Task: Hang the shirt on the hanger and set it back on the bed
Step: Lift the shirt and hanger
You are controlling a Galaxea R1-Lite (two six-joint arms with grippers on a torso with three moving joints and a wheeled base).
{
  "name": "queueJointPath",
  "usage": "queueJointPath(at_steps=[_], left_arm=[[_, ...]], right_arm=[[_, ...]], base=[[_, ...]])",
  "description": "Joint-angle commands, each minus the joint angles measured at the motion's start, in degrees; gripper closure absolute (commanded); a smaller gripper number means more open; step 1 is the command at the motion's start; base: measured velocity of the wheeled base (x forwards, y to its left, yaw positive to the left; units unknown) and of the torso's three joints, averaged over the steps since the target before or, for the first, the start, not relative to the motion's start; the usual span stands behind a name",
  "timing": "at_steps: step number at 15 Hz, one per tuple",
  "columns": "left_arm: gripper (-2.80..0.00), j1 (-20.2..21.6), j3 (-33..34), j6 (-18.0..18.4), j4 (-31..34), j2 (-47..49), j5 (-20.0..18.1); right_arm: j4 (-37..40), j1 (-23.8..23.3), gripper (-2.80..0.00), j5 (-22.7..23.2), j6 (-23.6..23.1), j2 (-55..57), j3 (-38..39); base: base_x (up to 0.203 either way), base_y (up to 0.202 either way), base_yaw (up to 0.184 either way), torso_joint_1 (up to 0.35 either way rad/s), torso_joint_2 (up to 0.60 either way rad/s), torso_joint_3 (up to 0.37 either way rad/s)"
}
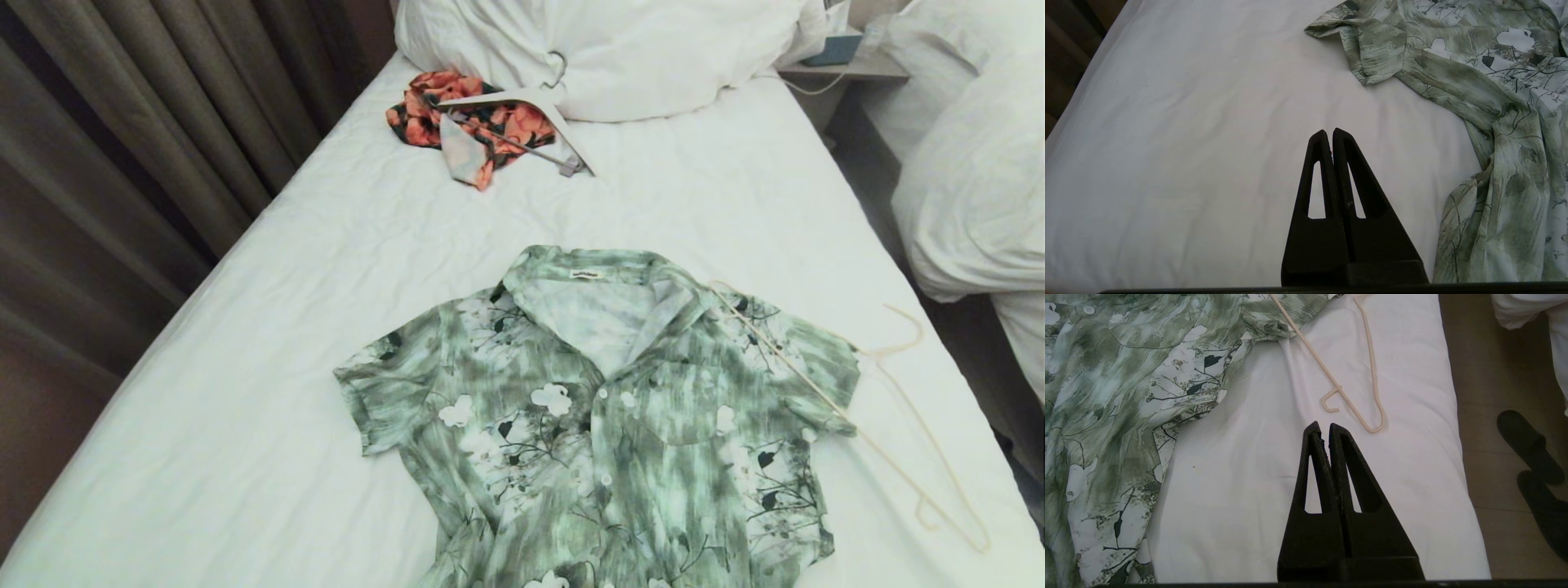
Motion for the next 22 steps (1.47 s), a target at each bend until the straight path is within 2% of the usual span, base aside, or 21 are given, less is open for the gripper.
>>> queueJointPath(at_steps=[1, 6, 8, 11, 12, 14, 17, 20, 22], left_arm=[[0.00, 0.0, 0.0, 0.0, 0.0, 0.1, 0.0], [0.00, 0.0, 0.0, 0.0, 0.0, 0.1, 0.0], [0.00, 0.0, 0.1, 0.0, 0.0, 0.1, 0.0], [0.00, 0.0, 0.0, 0.0, 0.0, 0.1, 0.0], [0.00, 0.0, 0.1, 0.0, 0.0, 0.1, 0.0], [0.00, 0.0, 0.1, 0.0, 0.0, 0.1, 0.0], [0.00, 0.0, 0.0, 0.0, 0.0, 0.1, 0.0], [0.00, 0.0, 0.0, 0.0, 0.0, 0.1, 0.0], [0.00, 0.0, 0.0, 0.0, 0.0, 0.1, 0.0]], right_arm=[[0.0, 0.0, 0.00, 0.1, -0.1, 0.0, 0.0], [0.0, 0.0, 0.00, -0.1, 0.2, 0.0, -0.4], [1.3, 0.0, 0.00, 0.7, 0.2, 0.5, -3.9], [4.3, 0.1, 0.00, 3.0, 1.5, 8.4, -9.2], [4.4, 0.2, 0.00, 3.4, 4.1, 12.7, -11.6], [4.1, 0.5, 0.00, 4.3, 13.6, 22.5, -17.2], [-1.6, 0.8, 0.00, 4.9, 26.5, 39.4, -22.4], [-8.7, -1.7, 0.00, 5.6, 33.2, 56.6, -25.1], [-10.7, -7.9, 0.00, 8.0, 35.1, 67.8, -27.7]], base=[[0.000, 0.000, 0.000, 0.000, 0.00, 0.000], [0.000, 0.000, 0.000, 0.000, 0.00, 0.000], [0.000, 0.000, 0.000, 0.000, 0.00, 0.000], [0.000, 0.000, 0.000, 0.000, 0.00, 0.000], [0.000, 0.000, 0.000, 0.000, 0.00, 0.000], [0.000, 0.000, 0.000, 0.000, 0.00, 0.000], [0.000, 0.000, 0.000, 0.000, 0.00, 0.000], [0.000, 0.000, 0.000, 0.000, 0.00, 0.000], [0.000, 0.000, 0.000, 0.000, 0.00, 0.000]])
